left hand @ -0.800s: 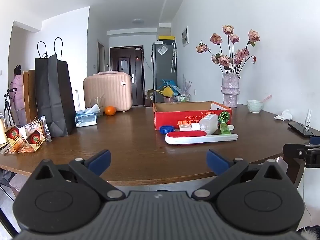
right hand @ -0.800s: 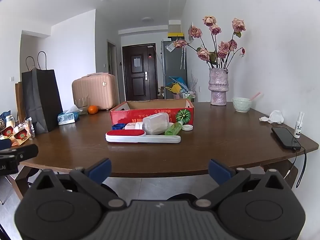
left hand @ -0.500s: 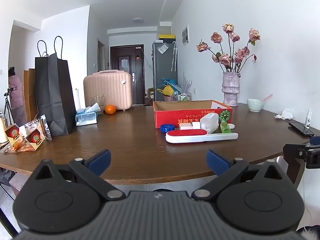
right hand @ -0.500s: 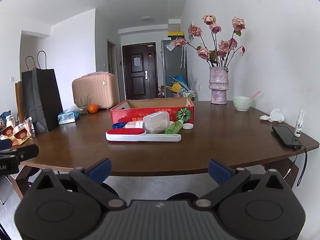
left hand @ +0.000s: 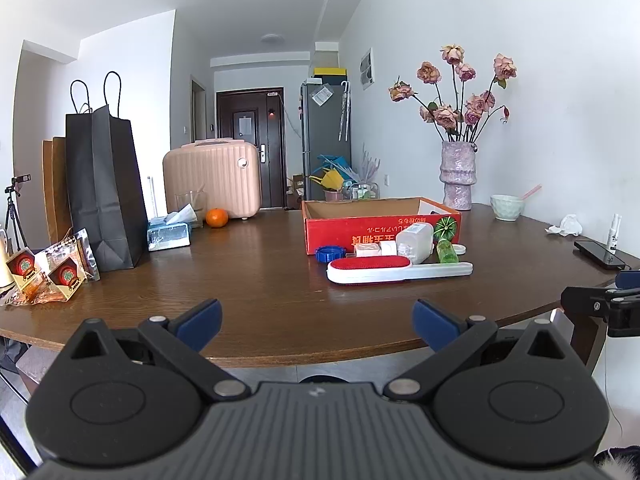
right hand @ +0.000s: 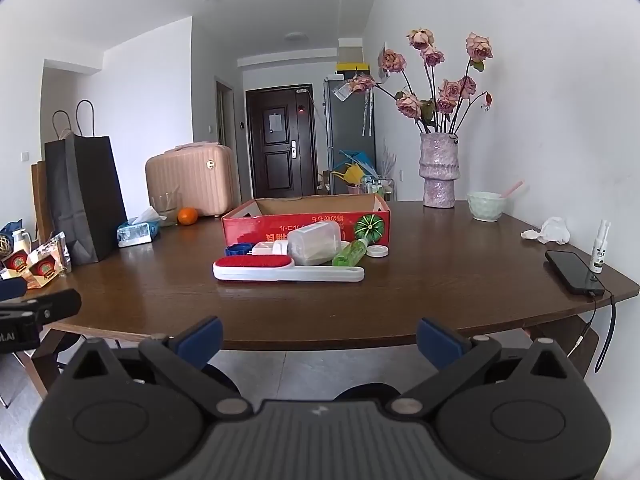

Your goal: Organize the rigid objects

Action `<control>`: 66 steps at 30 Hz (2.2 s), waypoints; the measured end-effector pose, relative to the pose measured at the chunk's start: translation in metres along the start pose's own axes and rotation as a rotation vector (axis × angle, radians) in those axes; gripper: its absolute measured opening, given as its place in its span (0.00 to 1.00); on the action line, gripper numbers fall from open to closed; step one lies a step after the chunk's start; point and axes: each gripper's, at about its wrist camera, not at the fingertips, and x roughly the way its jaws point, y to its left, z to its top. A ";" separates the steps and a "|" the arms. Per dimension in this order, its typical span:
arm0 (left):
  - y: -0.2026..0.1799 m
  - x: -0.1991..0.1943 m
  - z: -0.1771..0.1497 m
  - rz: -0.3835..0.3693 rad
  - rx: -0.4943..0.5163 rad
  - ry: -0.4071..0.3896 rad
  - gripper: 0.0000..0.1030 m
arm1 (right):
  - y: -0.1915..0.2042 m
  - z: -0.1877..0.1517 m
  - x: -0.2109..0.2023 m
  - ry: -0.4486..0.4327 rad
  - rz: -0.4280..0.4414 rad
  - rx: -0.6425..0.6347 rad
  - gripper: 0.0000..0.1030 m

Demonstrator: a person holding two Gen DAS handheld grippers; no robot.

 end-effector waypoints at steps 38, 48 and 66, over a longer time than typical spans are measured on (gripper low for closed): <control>-0.002 0.003 -0.006 -0.014 0.014 0.017 1.00 | 0.002 -0.006 0.004 0.017 0.005 0.005 1.00; -0.014 0.027 -0.021 -0.038 0.029 0.091 1.00 | 0.010 -0.016 0.013 -0.026 0.009 -0.027 1.00; 0.001 0.142 0.013 -0.093 -0.068 0.139 1.00 | -0.021 0.010 0.128 0.076 0.041 -0.015 1.00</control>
